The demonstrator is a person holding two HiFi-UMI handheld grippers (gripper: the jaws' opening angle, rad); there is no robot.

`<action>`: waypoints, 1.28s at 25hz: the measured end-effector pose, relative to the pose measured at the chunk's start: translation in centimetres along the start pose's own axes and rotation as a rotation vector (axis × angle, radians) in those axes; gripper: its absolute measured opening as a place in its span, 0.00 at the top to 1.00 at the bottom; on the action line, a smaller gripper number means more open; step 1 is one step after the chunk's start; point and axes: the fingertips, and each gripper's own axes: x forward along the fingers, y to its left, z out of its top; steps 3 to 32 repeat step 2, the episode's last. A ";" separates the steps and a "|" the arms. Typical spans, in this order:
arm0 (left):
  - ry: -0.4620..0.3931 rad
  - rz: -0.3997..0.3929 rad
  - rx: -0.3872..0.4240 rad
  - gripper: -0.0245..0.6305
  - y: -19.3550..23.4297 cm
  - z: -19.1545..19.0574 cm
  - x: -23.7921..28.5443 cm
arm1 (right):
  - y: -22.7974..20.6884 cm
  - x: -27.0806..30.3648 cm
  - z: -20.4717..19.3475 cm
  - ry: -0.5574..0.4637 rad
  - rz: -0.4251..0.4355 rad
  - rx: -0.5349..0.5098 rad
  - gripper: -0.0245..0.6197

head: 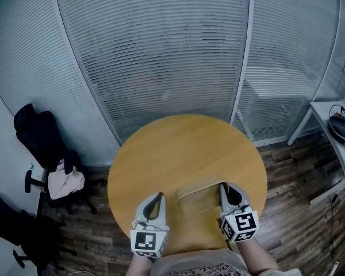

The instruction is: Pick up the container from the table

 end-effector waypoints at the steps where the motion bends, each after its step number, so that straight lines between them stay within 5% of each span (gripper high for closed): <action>1: -0.003 0.001 0.002 0.95 0.0 0.1 0.0 | 0.0 0.0 -0.1 0.001 -0.001 0.001 0.95; 32: -0.006 0.001 0.004 0.95 0.0 0.2 -0.1 | 0.0 -0.1 -0.1 0.002 -0.001 0.001 0.95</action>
